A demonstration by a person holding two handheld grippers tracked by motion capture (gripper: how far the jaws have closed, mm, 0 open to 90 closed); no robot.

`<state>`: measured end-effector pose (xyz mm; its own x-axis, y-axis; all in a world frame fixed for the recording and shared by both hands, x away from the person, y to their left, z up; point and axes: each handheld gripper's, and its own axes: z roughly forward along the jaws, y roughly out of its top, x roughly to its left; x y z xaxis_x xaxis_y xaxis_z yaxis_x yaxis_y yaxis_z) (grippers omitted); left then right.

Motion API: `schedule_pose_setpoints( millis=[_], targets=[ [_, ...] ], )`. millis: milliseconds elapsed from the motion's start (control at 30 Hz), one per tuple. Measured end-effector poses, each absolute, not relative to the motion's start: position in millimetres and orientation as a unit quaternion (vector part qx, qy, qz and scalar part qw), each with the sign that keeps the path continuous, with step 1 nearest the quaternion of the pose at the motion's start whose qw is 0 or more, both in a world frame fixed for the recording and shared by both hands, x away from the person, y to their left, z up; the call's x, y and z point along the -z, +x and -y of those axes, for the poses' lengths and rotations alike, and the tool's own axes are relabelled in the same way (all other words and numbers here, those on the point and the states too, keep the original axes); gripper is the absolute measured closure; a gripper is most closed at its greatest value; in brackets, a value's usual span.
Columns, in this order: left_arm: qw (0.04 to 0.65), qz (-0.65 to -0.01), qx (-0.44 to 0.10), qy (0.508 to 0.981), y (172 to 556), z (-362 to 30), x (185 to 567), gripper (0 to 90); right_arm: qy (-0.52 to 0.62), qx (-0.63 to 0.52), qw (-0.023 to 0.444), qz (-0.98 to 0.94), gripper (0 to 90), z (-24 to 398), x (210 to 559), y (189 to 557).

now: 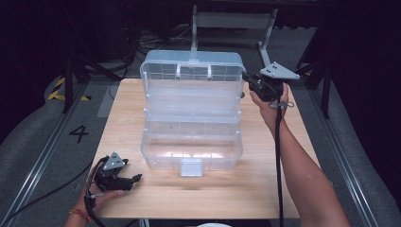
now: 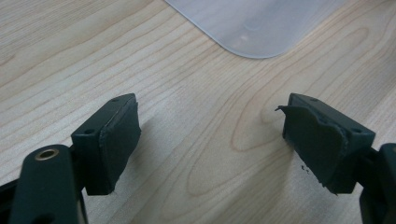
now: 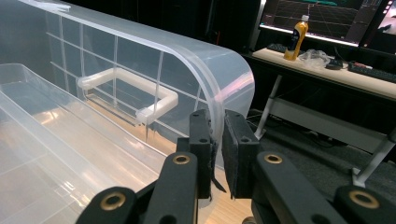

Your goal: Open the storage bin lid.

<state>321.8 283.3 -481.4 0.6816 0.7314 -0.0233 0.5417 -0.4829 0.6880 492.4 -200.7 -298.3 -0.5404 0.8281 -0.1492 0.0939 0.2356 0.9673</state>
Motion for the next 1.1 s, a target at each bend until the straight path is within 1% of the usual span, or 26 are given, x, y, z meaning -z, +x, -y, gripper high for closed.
schedule_pose_setpoints(
  millis=[533,633,1100],
  targets=[
    [0.343,-0.379,-0.144,0.848,321,-282,482,18.9,0.341,-0.519,0.331,-0.710,83.0,200,297,516],
    [0.343,-0.378,-0.144,0.848,321,-282,482,18.9,0.339,-0.516,0.336,-0.711,82.9,199,297,518],
    [0.342,-0.378,-0.140,0.849,322,-282,481,18.7,0.354,-0.505,0.328,-0.716,82.2,197,299,537]
  ],
)
